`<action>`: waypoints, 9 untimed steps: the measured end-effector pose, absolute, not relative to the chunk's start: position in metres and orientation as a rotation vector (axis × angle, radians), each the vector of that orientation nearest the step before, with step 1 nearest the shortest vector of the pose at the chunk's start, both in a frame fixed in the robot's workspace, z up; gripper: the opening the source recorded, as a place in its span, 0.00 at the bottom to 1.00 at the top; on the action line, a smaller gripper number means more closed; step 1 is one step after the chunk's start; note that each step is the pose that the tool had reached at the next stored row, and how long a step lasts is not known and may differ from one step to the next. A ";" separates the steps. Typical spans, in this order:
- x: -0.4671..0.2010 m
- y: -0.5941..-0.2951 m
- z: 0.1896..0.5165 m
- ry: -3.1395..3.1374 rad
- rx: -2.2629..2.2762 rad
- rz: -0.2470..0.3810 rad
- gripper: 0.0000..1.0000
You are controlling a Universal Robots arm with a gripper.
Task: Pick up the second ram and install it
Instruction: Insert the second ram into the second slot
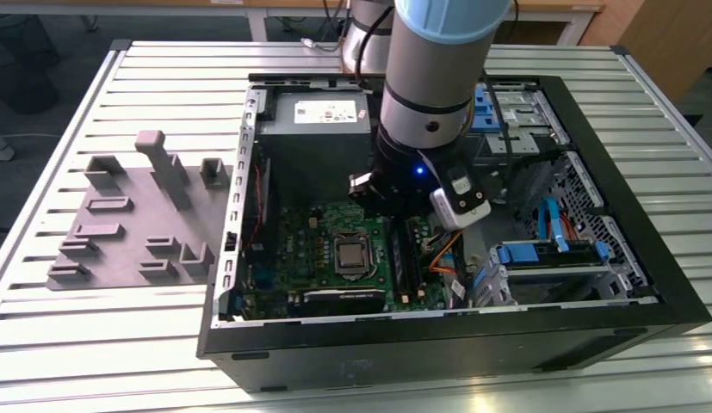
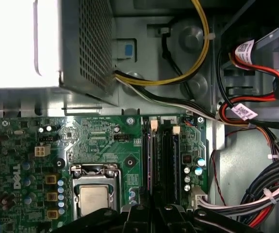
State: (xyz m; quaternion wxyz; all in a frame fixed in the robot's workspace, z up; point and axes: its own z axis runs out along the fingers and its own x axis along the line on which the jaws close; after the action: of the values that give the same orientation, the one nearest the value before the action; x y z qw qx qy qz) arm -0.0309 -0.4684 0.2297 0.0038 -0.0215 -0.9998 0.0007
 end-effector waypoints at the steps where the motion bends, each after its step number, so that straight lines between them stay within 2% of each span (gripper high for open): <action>1: -0.031 -0.469 0.229 -3.133 -0.068 0.000 0.14; 9: -0.031 -0.471 0.220 -3.133 -0.071 -0.018 0.14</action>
State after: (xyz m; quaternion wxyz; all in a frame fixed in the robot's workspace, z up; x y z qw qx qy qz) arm -0.0307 -0.4713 0.2202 0.0040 -0.0225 -0.9997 -0.0056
